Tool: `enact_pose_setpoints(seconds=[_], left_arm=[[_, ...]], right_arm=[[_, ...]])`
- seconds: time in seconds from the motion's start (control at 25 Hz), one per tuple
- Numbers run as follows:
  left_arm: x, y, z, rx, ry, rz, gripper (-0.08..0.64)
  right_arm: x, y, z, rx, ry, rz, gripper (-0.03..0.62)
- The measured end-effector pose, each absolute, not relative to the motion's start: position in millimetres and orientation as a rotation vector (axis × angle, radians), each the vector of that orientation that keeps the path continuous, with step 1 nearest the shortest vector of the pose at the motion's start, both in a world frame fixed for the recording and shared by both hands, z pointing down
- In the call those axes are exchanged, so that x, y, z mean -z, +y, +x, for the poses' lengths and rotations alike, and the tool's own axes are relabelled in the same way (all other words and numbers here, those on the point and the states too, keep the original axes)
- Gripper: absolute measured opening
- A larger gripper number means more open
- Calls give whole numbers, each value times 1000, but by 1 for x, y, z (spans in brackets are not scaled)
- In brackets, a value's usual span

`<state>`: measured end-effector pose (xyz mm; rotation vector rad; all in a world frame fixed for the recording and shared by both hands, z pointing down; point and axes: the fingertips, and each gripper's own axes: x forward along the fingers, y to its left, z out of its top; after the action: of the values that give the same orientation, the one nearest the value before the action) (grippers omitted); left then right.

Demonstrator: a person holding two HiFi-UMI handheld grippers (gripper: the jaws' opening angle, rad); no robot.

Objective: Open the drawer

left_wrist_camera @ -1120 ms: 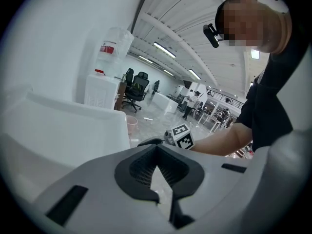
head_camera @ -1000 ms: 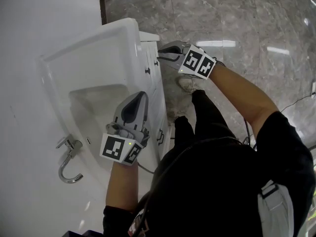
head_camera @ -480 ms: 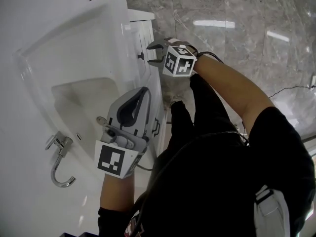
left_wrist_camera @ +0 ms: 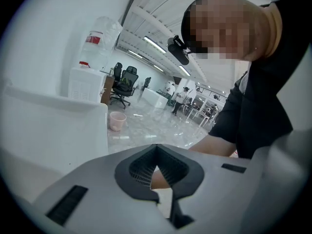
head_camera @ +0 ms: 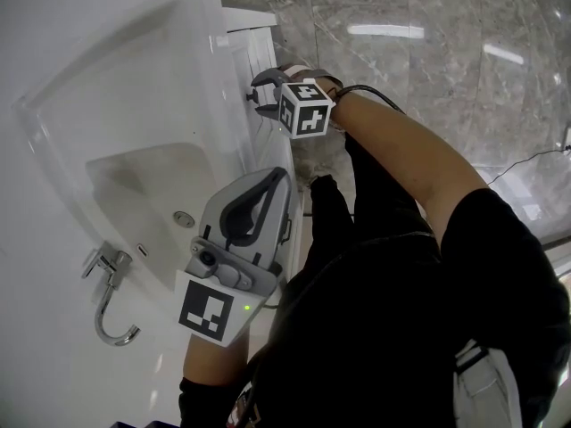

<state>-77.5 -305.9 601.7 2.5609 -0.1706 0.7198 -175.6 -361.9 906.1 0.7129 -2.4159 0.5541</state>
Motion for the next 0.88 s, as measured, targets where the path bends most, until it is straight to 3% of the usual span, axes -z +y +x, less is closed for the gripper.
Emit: enact_pose_setpoints(seconds=[0.88], left_arm=[[-601,-298,-67,-684,-76,2550,-5]], right_arm=[[-915,-368,-181,-544,-2407,715,150]])
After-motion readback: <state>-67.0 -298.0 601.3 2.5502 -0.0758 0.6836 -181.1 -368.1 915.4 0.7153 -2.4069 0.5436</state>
